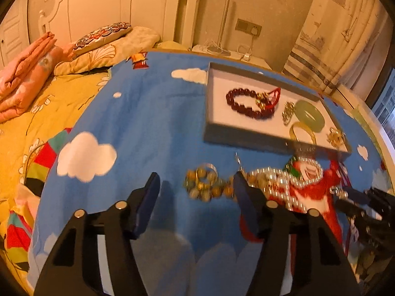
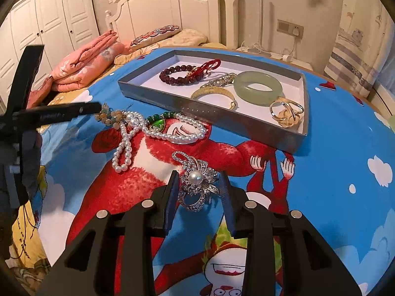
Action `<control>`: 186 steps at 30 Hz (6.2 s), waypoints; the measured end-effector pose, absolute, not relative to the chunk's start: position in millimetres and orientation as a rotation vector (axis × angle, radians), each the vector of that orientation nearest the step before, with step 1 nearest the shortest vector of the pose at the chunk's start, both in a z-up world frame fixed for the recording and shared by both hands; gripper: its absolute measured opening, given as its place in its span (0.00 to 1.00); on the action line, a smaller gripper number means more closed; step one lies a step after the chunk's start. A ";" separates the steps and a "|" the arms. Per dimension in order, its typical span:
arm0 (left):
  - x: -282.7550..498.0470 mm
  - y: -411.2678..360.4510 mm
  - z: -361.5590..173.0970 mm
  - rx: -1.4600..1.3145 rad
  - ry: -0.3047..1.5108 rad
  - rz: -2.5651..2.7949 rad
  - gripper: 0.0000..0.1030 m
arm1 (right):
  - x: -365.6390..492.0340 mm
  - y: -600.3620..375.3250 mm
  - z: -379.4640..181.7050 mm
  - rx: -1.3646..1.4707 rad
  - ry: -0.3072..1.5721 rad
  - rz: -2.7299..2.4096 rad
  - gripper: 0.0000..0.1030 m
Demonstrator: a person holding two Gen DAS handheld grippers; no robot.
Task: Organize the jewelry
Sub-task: 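Grasp the silver pearl brooch with the right tool while the left grasps the gold ring, then carry the brooch and gold ring over the tray and open both tools, then withdraw both open tools from the tray back toward the heap, then grasp the jade bead bracelet with the left tool while the right grasps the pearl necklace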
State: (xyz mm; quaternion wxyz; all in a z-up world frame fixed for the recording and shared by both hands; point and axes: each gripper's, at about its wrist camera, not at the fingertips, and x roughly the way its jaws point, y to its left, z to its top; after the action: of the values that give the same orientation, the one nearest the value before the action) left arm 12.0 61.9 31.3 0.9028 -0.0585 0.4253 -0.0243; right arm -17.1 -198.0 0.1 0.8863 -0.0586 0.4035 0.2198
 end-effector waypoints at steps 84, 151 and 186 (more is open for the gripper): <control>69.8 -39.4 84.6 0.059 0.724 -0.244 0.02 | 45.3 -213.1 39.9 -0.029 0.711 0.373 0.32; 7.5 41.9 16.4 -0.201 0.860 0.033 0.36 | 6.8 -218.2 13.1 0.055 0.777 0.418 0.63; -36.6 99.8 12.1 -0.271 0.831 -0.028 0.20 | 15.9 -151.2 8.7 -0.273 0.804 0.554 0.62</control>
State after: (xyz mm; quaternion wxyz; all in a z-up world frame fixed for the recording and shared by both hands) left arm -36.6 99.8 12.1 0.9060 -0.1312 0.4022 -0.0138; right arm 15.9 -151.2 8.7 0.8742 -0.1309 0.3852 0.2652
